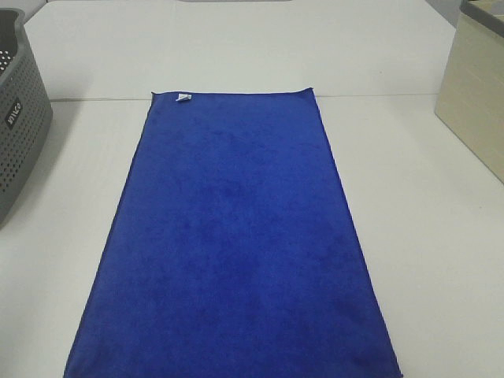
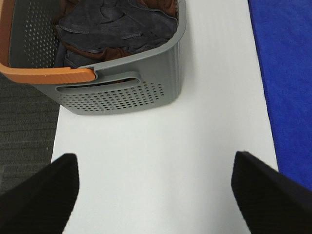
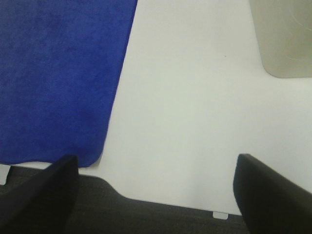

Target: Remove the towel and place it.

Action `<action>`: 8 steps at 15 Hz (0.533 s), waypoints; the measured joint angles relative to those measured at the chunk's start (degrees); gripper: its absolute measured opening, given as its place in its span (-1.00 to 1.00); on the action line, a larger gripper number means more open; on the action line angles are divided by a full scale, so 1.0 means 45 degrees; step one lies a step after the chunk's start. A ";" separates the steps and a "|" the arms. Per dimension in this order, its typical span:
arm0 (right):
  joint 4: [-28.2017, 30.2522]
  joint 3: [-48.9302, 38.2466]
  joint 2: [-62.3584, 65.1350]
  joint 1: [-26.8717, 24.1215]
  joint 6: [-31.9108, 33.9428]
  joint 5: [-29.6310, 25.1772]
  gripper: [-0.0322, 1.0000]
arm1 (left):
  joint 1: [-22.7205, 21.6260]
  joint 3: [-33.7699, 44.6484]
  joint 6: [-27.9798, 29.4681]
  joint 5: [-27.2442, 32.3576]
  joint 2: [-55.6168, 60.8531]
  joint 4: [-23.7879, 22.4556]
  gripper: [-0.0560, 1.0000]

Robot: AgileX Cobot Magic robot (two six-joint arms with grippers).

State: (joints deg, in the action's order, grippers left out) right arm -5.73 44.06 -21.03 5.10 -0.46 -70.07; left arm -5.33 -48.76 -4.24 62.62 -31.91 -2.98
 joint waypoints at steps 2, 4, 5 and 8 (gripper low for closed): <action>0.0407 -0.0815 0.1744 0.0000 -0.0140 0.0166 0.69 | 0.0000 0.1388 0.0000 -0.0675 0.1935 0.0000 0.63; 0.0535 -0.1744 0.3463 0.0000 -0.0764 0.0280 0.69 | 0.0000 0.2636 0.0000 -0.0700 0.4214 0.0000 0.63; 0.0535 -0.2063 0.4062 0.0000 -0.0904 0.0280 0.68 | 0.0000 0.3056 -0.0025 -0.0497 0.4978 0.0000 0.63; 0.0344 -0.2954 0.4736 0.0000 -0.1120 0.0204 0.66 | 0.0000 0.3871 -0.0025 0.0127 0.7041 0.0000 0.63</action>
State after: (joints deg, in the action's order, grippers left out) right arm -4.18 30.77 0.29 5.10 -5.50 -69.16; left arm -5.33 -31.34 -4.35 63.20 -0.23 -2.98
